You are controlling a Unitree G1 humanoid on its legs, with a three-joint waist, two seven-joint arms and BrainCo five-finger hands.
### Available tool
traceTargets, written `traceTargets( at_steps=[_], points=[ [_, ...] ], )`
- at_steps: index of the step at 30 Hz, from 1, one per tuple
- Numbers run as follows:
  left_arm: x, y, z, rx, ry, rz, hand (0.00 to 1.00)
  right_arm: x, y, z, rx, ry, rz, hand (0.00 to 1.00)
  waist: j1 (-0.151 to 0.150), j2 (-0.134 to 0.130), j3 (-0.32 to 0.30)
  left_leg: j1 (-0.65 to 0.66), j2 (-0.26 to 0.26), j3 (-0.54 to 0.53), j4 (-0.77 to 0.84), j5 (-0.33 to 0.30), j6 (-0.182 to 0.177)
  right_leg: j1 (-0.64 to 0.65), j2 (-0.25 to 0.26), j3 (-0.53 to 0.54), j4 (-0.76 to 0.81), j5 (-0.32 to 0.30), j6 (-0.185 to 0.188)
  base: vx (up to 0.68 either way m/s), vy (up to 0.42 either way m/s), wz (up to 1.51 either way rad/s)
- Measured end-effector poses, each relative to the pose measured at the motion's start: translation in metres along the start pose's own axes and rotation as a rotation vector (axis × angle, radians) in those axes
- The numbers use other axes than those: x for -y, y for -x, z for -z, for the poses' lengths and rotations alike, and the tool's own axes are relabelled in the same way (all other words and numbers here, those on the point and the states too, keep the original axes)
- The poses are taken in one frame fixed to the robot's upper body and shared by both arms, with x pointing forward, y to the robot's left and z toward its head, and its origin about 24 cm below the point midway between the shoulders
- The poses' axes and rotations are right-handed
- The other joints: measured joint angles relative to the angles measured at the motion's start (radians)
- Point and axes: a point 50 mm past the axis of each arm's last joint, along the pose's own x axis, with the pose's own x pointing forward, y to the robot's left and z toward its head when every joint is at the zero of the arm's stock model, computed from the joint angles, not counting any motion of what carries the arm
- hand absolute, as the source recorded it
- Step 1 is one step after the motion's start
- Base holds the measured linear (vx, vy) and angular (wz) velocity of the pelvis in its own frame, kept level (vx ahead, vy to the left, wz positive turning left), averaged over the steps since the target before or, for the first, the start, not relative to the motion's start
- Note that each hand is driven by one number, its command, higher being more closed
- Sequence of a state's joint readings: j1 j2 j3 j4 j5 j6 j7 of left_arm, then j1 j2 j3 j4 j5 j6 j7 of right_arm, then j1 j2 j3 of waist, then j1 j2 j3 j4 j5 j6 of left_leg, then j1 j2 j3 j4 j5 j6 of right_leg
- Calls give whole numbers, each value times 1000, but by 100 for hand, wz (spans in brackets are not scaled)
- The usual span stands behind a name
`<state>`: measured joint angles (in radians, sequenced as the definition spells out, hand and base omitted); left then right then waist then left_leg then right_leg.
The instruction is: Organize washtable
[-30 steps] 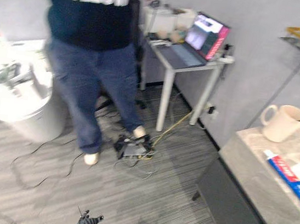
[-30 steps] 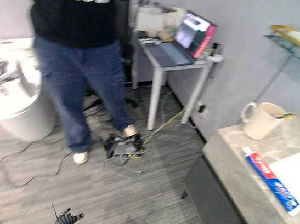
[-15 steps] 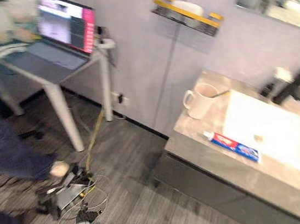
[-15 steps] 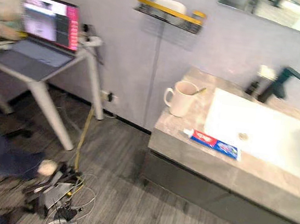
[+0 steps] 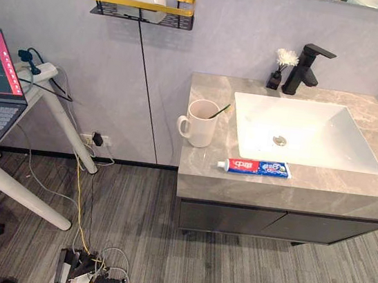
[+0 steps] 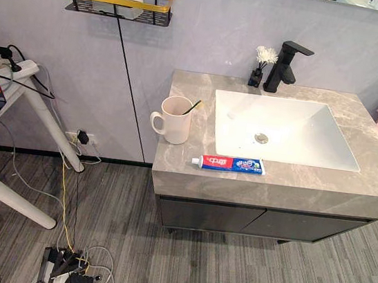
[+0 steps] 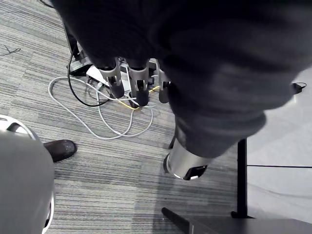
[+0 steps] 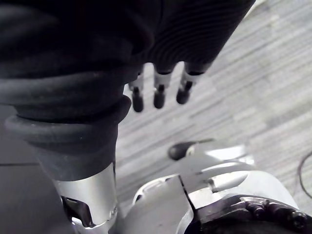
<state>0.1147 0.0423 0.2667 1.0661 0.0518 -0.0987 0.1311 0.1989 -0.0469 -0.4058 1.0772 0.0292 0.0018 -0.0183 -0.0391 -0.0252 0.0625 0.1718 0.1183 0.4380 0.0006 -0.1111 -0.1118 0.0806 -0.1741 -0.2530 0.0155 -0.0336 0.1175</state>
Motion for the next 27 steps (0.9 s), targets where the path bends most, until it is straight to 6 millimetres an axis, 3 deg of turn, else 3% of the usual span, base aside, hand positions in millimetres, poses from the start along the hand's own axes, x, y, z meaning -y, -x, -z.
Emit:
traceTargets(
  at_steps=[10,20,24,26,27],
  points=[
    [0,0,-1,9,-1,2,0,-2,0,2,-4,19,-8,0,2,-9,5,-4,-11,-53,1,5,7,26,-11,-51,-10,0,0,2,-3,14],
    [-7,0,-8,46,86,-53,0,-8,0,-1,30,81,-33,0,52,-7,12,-41,-33,-142,49,4,14,56,-34,-97,-39,10,11,-19,0,18],
    [-42,9,-42,237,219,-225,0,-10,0,-6,55,118,-46,0,56,2,15,-60,-32,-176,54,5,15,54,-33,-109,-38,12,14,-48,-22,13],
    [-78,28,-82,452,298,-376,0,-11,0,-9,75,169,-61,0,65,9,18,-61,-33,-190,53,7,18,56,-34,-120,-34,12,13,-63,0,13],
    [-83,33,-91,495,306,-399,0,-11,0,-10,77,185,-63,0,71,11,18,-61,-33,-192,53,7,19,55,-34,-122,-33,12,13,-56,3,10]
  ],
)
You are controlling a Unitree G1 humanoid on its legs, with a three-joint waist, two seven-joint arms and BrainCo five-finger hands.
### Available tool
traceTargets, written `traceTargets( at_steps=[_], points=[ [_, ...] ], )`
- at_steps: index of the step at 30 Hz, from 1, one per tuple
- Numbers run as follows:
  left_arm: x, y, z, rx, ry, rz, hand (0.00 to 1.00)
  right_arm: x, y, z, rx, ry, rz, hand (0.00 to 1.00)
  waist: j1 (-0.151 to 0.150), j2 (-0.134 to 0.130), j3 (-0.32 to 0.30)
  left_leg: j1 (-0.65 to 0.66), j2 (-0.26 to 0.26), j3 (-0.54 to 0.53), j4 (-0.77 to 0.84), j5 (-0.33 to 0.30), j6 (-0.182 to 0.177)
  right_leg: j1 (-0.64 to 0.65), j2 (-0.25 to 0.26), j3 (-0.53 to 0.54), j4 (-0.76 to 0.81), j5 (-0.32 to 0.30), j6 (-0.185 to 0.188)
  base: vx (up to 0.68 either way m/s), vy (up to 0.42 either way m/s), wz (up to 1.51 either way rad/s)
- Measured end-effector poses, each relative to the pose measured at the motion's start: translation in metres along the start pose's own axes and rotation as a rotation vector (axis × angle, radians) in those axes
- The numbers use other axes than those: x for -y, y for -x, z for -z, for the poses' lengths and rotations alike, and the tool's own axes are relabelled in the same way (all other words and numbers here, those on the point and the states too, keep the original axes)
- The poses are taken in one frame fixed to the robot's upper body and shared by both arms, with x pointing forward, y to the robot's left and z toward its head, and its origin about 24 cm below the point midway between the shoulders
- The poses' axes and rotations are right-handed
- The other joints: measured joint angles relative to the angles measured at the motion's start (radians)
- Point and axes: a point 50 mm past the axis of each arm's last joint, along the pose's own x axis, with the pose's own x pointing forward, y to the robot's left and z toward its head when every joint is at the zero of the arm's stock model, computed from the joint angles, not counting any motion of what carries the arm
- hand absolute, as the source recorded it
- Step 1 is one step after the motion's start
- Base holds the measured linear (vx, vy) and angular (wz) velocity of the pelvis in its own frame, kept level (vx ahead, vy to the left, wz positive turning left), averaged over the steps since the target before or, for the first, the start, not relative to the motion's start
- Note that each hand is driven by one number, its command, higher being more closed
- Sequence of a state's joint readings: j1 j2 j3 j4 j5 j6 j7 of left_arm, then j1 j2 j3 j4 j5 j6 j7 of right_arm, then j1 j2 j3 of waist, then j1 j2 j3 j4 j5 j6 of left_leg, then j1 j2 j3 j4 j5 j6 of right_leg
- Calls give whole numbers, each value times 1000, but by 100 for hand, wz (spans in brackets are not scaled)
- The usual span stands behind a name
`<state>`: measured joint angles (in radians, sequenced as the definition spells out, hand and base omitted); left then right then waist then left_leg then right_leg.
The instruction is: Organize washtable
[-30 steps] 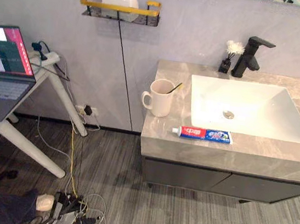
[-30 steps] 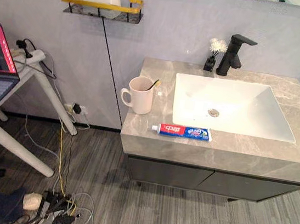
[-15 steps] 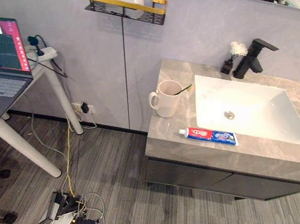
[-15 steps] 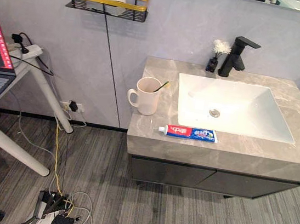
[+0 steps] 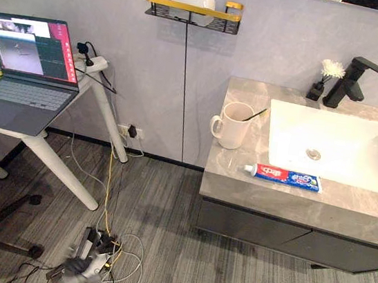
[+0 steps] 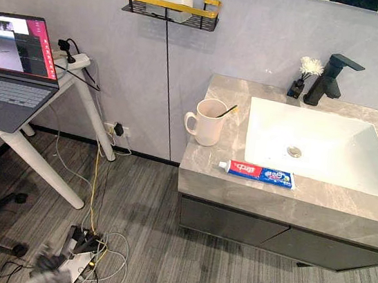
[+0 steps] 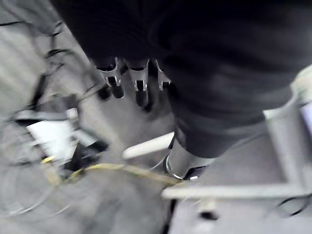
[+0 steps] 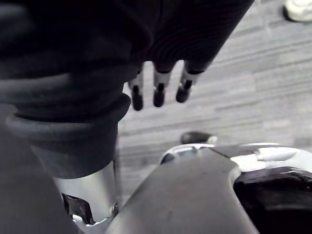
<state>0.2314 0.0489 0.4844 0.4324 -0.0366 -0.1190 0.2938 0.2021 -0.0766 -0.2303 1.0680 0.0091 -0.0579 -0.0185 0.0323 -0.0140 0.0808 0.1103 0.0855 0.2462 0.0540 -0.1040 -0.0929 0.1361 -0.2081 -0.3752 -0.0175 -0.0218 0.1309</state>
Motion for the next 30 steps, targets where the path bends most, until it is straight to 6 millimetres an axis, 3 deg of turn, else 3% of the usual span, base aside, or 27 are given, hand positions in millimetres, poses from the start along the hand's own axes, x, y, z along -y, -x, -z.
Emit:
traceTargets(
  at_steps=[2,6,10,14,17,20,23,27,30],
  points=[
    [-9,-3,-51,217,25,-63,0,-1,0,-2,13,55,-15,0,17,4,-1,-4,-1,-9,0,3,4,0,-1,-7,3,0,0,-45,2,13],
    [-8,22,-148,651,88,-147,0,0,1,0,12,89,-23,0,40,10,-25,-42,-2,-64,36,3,4,12,-5,-38,16,0,0,-20,0,34],
    [10,64,-202,954,155,-109,0,5,2,3,-1,95,-13,0,41,30,-42,-54,-4,-94,52,3,4,18,-4,-49,15,-1,0,-64,0,22],
    [53,113,-243,1234,232,156,0,12,1,5,-19,106,2,0,38,55,-59,-63,-5,-105,59,11,9,15,-3,-37,11,-1,0,-81,1,4],
    [87,155,-260,1422,249,421,0,14,1,5,-25,112,-6,0,31,60,-63,-63,-5,-105,57,18,10,11,-2,-27,12,-1,0,-71,1,-5],
    [115,200,-263,1575,257,764,0,15,-1,1,-19,133,-13,0,-7,67,-74,-66,-5,-98,55,19,10,-6,-1,-4,12,2,1,-45,15,-16],
    [132,228,-265,1660,245,987,0,15,-1,-1,-16,135,-13,0,-22,71,-78,-66,-1,-87,52,19,10,-25,3,26,10,12,-3,-11,10,-27],
    [164,250,-257,1677,110,1304,0,13,-3,-4,-13,135,-17,0,-51,70,-78,-68,4,-62,48,19,10,-55,10,78,-4,34,-6,-21,9,-37],
    [192,250,-243,1591,-26,1466,0,10,-4,-10,2,131,-24,0,-80,69,-77,-68,4,-50,47,18,9,-75,10,112,-5,44,-9,-28,19,-34]
  ],
)
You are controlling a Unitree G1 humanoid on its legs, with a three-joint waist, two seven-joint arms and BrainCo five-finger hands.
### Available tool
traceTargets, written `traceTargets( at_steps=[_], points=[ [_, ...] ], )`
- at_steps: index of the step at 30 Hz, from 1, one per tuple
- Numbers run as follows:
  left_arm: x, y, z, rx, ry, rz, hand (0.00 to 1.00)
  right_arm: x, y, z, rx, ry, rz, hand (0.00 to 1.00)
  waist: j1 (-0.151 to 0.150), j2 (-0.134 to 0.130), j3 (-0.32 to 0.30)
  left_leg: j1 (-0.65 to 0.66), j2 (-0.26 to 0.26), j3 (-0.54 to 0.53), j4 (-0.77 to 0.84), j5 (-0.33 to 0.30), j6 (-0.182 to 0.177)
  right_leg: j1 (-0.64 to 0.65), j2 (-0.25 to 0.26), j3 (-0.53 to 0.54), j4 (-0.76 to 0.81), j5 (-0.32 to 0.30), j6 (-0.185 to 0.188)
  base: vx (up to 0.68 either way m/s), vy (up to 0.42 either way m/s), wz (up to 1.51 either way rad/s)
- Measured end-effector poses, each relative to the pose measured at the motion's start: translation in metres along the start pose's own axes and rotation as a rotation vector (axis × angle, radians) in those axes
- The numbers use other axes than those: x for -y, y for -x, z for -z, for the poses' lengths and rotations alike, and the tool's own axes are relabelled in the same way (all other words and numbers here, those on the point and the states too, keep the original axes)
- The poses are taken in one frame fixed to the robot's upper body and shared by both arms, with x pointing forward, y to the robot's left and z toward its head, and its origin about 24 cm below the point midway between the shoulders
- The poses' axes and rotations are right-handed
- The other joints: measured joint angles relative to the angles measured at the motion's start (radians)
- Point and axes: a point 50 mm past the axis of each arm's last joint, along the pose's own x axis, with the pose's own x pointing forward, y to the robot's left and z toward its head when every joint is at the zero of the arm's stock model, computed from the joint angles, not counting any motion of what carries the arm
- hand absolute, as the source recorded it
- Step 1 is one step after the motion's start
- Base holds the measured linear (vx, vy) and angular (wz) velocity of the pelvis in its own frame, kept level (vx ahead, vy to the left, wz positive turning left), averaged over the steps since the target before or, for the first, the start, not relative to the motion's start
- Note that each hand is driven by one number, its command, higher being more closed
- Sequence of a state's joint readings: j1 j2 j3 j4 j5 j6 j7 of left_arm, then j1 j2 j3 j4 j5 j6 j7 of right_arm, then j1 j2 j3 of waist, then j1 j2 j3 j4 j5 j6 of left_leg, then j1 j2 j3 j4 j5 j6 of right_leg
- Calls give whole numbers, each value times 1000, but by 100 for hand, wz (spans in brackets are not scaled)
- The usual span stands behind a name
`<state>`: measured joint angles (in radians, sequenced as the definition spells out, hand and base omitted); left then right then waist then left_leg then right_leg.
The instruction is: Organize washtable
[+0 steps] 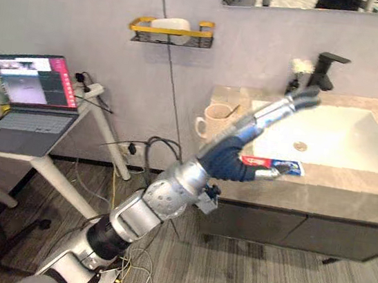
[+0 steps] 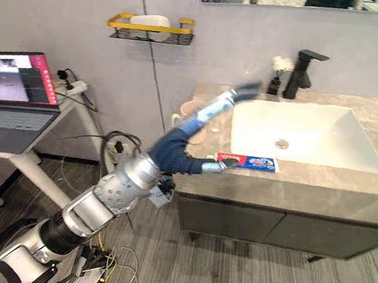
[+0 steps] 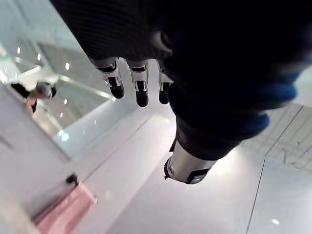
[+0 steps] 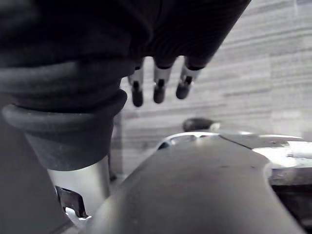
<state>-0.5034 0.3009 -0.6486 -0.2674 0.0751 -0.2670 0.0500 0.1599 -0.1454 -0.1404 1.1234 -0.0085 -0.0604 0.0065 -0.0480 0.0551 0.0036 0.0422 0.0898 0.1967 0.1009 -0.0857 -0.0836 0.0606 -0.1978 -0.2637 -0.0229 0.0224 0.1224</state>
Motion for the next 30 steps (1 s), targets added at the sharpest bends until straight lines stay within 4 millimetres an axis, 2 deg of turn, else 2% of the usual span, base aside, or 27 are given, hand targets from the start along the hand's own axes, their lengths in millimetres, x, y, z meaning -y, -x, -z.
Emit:
traceTargets(
  at_steps=[4,5,6,7,8,10,14,16,20,24,30],
  points=[
    [19,-6,35,-149,38,121,0,-2,-1,-5,12,-9,-9,0,-31,-1,2,0,-1,7,-7,0,0,-15,1,21,-2,12,-1,-48,17,-19],
    [24,0,58,-261,45,141,0,-2,-2,-11,22,-7,-18,0,-51,-2,4,5,-2,7,-17,0,0,-11,4,19,-25,28,-8,-51,11,-11],
    [24,1,62,-282,44,144,0,-2,-2,-11,22,-7,-18,0,-52,-2,4,4,-3,8,-17,0,0,-12,4,19,-29,30,-9,-68,13,-16],
    [26,6,77,-358,31,154,0,-2,-2,-11,18,-8,-18,0,-53,-1,9,3,-4,14,-17,0,0,-12,5,22,-41,35,-15,-46,10,-12],
    [26,8,83,-390,20,160,0,-2,-2,-11,20,-9,-18,0,-55,0,13,3,-4,15,-18,0,0,-11,5,23,-46,37,-17,-58,10,-13],
    [28,16,100,-473,-51,192,0,-1,-3,-16,35,-8,-17,0,-71,5,29,2,-6,16,-23,1,-1,-13,4,23,-54,42,-21,-46,9,-3],
    [24,14,108,-495,-201,192,0,-1,-5,-29,69,-4,-16,0,-103,20,59,-27,-11,18,-32,3,-4,-40,4,24,-74,56,-20,-10,5,-2],
    [19,9,107,-483,-243,172,0,0,-5,-34,90,-6,-13,0,-108,32,78,-32,-10,23,-35,3,-4,-48,5,28,-74,63,-9,44,-6,-7],
    [13,2,105,-469,-254,81,0,0,-6,-39,109,-7,-7,0,-135,40,93,-25,-5,26,-51,3,-4,-47,12,21,-74,64,-10,85,-10,-6],
    [-1,-3,108,-482,-280,-35,0,0,-5,-41,127,-31,24,0,-137,40,122,-12,-20,27,-52,2,-3,-38,-4,19,-74,64,-10,42,24,-5],
    [-4,-1,109,-491,-316,-74,0,0,-5,-45,147,-34,30,0,-132,37,142,-10,-34,29,-50,-9,13,-36,-16,18,-74,64,-11,-4,17,0]
  ],
)
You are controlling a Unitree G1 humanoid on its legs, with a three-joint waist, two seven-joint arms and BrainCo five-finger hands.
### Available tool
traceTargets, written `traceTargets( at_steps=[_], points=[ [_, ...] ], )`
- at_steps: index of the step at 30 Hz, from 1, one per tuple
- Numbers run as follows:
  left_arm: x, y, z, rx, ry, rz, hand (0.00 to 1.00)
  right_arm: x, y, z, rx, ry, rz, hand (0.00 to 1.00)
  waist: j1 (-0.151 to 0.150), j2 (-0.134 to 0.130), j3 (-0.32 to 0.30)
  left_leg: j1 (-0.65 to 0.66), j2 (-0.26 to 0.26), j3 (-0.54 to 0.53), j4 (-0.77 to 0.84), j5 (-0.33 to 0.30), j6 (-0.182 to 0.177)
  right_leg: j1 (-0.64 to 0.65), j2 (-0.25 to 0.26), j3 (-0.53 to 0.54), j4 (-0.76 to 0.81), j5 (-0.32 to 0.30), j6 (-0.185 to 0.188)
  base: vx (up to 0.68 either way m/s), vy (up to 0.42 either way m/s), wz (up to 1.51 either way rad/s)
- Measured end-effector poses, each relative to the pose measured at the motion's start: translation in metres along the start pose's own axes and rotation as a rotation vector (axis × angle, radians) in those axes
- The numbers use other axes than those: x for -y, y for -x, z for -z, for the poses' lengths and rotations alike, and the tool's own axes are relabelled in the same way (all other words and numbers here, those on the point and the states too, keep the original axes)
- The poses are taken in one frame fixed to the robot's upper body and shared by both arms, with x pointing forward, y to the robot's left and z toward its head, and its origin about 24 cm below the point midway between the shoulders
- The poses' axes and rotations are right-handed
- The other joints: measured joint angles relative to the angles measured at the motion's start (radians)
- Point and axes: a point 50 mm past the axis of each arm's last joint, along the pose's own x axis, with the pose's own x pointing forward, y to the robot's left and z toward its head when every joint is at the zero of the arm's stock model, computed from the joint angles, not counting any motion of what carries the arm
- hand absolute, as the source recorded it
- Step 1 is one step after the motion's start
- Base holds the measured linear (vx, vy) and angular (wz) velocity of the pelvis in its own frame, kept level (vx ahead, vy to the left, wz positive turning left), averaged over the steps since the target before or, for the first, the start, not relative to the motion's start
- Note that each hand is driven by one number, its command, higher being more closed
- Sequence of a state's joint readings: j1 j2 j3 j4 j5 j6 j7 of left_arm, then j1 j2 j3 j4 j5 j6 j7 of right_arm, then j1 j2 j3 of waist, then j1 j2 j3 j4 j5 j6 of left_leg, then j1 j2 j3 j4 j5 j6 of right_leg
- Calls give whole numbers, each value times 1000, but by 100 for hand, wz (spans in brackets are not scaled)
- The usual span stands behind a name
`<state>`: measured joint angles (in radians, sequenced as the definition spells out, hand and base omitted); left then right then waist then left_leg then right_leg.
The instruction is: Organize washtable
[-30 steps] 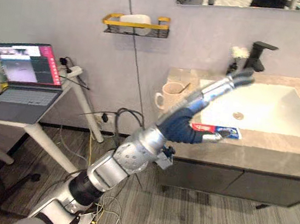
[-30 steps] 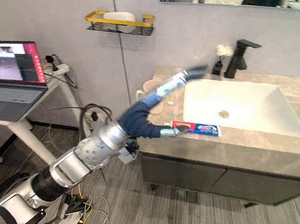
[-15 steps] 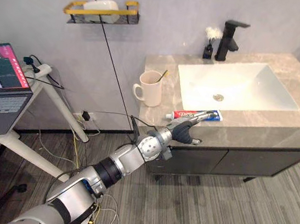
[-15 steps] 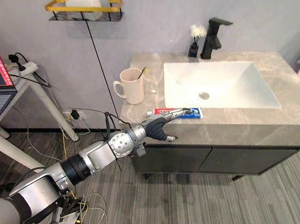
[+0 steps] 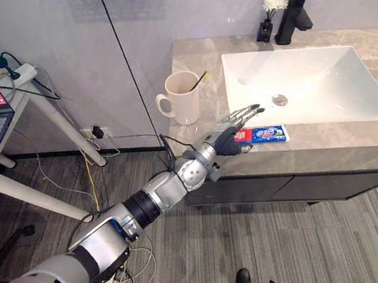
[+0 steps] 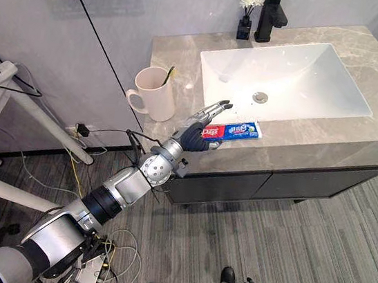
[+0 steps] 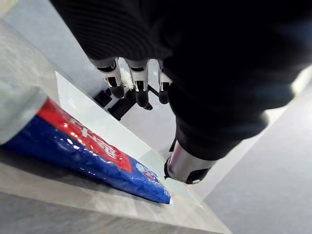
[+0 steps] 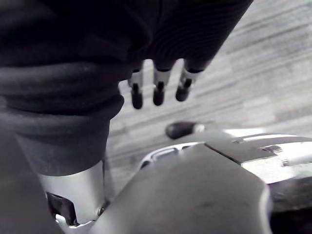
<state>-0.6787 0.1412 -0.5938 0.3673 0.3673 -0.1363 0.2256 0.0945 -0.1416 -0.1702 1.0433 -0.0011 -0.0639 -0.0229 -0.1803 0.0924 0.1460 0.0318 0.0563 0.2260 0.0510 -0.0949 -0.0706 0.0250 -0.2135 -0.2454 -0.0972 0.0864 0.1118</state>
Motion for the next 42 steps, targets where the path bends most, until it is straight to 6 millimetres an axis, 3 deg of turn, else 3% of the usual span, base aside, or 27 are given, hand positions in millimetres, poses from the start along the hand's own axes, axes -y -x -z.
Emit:
traceTargets(
  at_steps=[10,30,34,42],
  points=[
    [13,15,11,-58,11,87,0,1,0,-3,10,3,0,0,1,12,12,0,1,-1,0,0,0,-2,1,-1,0,-1,-2,-50,-22,-1],
    [-11,9,24,-83,-277,-64,0,-2,-1,-8,49,51,-23,0,-22,12,13,-20,0,-1,2,-1,1,-23,2,3,0,-8,-12,-15,-6,0],
    [-11,9,24,-79,-284,-76,0,-3,-1,-10,57,66,-28,0,-22,14,15,-18,4,3,8,-2,2,-21,6,8,0,-10,-46,-8,-4,-1],
    [-1,11,24,-69,-311,-2,0,-3,0,-13,72,85,-32,0,-20,21,21,-18,16,25,34,-20,-1,-29,13,28,12,-10,-45,-40,-22,-9]
  ],
)
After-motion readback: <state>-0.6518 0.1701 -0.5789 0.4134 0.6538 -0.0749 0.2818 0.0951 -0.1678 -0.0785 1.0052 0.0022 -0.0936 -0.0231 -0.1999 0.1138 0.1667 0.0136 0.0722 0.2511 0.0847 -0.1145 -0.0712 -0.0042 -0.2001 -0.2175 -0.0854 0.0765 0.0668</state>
